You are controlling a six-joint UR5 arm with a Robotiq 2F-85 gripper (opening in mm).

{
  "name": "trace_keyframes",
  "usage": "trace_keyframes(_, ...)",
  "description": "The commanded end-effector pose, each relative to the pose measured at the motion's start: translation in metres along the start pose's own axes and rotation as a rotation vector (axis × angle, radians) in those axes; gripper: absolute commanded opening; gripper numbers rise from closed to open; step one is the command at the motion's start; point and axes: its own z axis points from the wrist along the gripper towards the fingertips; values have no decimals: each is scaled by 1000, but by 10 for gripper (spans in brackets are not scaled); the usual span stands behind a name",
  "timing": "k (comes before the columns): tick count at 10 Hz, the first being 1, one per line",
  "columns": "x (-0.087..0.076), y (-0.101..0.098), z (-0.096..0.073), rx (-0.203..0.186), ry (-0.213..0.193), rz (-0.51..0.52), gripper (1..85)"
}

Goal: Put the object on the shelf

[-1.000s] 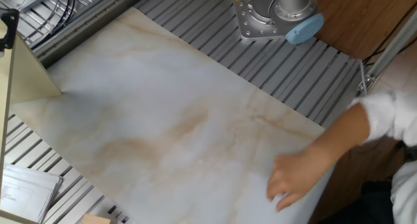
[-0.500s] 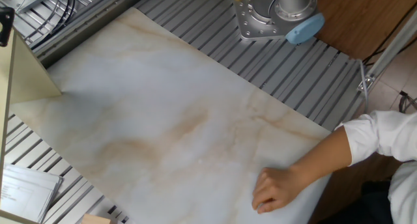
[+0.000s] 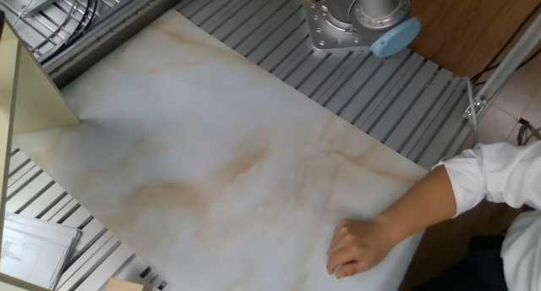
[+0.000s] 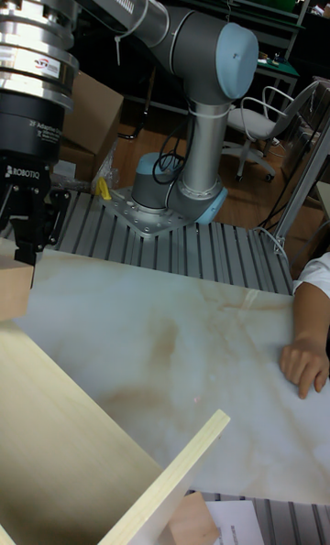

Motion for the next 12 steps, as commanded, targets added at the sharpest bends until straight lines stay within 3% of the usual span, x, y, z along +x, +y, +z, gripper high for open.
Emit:
trace_keyframes(1, -3, -10, 4, 12, -10, -34, 13)
trace_keyframes(3, -7, -10, 8, 13, -18, -34, 13)
trace_keyframes(5, -10, -18, 11, 37, -15, -71, 13)
trace_keyframes(8, -12, -16, 15, 22, -45, -89, 13)
trace_keyframes(12, -2, -11, 22, 20, -63, -94, 13)
